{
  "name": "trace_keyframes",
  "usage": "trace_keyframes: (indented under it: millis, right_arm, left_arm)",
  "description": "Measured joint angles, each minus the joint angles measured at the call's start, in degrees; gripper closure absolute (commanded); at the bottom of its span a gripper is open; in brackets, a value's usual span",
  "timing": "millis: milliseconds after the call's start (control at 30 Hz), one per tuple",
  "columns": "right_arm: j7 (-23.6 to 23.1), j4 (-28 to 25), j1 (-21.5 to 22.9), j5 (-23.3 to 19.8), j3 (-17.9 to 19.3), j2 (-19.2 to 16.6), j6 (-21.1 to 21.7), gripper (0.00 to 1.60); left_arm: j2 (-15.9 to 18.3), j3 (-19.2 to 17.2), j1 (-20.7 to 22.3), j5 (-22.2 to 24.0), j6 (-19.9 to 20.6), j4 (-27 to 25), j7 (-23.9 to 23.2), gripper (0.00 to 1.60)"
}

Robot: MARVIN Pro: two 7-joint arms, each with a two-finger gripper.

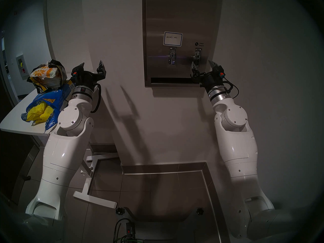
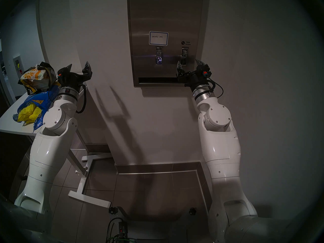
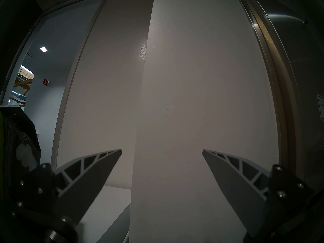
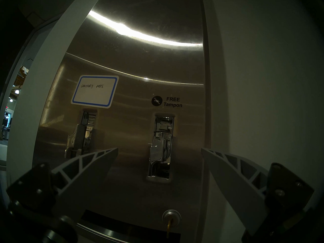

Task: Open the dispenser door, put the pads inside, close the door

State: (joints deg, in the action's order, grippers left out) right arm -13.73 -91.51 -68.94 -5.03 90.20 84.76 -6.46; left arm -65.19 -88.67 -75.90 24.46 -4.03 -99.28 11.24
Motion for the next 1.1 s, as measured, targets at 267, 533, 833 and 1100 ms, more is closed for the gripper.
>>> trace_keyframes:
  millis: [267,533,833,1100]
  right_arm:
    - [0.0,0.1,-0.1,0.0,0.0,0.0,0.0,0.0]
    - [0.1,0.1,-0.1,0.0,0.0,0.0,0.0,0.0]
    - [0.1,0.1,-0.1,0.0,0.0,0.0,0.0,0.0]
    - [0.1,0.1,-0.1,0.0,0.0,0.0,0.0,0.0]
  left_arm:
    - [-0.1,0.0,-0.1,0.0,0.0,0.0,0.0,0.0]
    - [-1.3,-0.1,-0.2,1.4,-0.2,0.0,-0.1,0.0]
    - [-2.2,0.5,-2.4,2.2,0.1,-0.6,-0.3,0.0]
    - [-1.6,1.1,-6.7,0.9,-0.1,-0.5,-0.9,0.0]
